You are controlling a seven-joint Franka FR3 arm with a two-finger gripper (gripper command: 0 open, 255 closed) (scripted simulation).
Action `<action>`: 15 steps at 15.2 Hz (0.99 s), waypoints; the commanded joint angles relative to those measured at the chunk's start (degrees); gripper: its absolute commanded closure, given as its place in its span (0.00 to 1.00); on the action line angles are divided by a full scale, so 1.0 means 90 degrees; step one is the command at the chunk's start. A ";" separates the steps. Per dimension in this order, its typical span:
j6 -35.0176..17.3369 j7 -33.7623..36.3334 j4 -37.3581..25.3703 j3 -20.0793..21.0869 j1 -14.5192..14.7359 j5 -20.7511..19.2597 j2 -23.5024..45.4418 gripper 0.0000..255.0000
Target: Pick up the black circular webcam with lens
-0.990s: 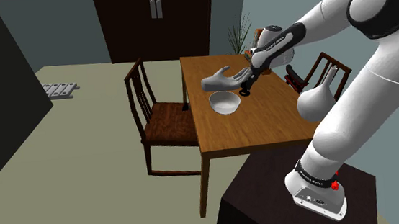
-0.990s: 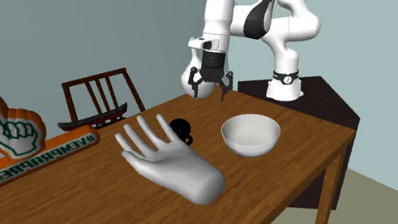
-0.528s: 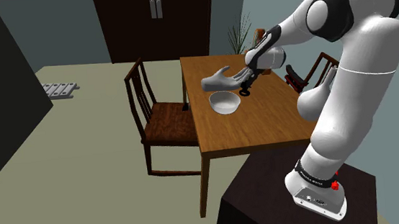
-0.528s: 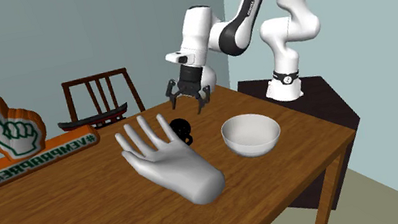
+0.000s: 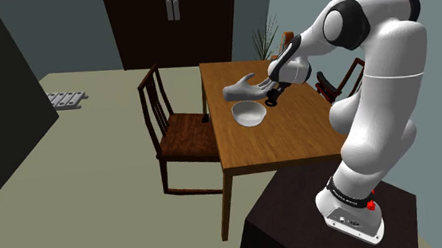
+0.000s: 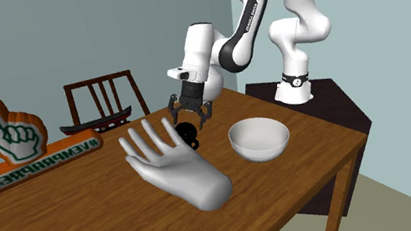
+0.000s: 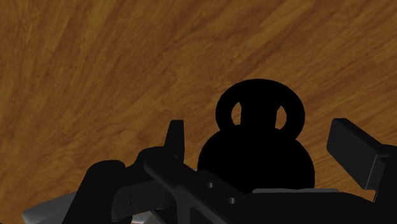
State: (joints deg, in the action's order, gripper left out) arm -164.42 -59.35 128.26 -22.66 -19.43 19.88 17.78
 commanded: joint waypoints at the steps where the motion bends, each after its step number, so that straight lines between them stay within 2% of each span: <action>1: -0.0111 -0.0108 -0.0008 0.0115 -0.0090 0.0139 0.0117 0.00; 2: -0.0111 -0.0107 -0.0007 0.0115 -0.0091 0.0137 0.0116 0.00; 3: -0.0112 -0.0109 -0.0003 0.0115 -0.0092 0.0137 0.0113 1.00; 12: -0.0111 -0.0107 -0.0008 0.0116 -0.0091 0.0138 0.0117 1.00; 15: 0.0092 0.0087 0.0000 -0.0097 0.0077 -0.0110 -0.0096 1.00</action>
State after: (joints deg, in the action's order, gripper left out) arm -164.03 -58.93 128.28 -23.13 -19.04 19.40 17.34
